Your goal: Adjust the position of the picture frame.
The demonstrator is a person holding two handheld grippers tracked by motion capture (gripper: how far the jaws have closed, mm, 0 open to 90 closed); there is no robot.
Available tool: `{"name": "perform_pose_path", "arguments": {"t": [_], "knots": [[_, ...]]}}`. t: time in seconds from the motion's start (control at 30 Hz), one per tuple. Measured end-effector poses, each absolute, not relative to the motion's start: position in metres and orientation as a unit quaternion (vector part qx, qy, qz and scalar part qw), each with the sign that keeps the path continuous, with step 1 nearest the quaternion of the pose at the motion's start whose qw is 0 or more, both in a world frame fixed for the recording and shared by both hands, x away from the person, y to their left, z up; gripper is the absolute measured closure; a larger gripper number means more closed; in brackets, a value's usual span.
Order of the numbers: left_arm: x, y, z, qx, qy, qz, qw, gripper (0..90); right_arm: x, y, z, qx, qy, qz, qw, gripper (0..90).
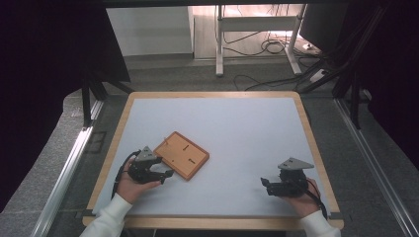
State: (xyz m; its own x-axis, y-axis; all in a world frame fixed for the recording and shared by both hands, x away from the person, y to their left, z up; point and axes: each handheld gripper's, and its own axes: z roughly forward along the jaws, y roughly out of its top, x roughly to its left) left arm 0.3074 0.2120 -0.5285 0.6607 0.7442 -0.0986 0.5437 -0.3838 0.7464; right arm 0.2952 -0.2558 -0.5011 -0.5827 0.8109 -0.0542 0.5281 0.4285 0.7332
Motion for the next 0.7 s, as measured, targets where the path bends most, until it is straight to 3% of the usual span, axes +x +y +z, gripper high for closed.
{"name": "perform_pose_path", "arguments": {"t": [0.7], "knots": [[0.3032, 0.2162, -0.5252, 0.817, 0.396, 0.141, 0.394, 26.2, 0.2947, -0.2540, -0.5030, 0.394, 0.825, 0.348, 0.209, 16.4]]}}
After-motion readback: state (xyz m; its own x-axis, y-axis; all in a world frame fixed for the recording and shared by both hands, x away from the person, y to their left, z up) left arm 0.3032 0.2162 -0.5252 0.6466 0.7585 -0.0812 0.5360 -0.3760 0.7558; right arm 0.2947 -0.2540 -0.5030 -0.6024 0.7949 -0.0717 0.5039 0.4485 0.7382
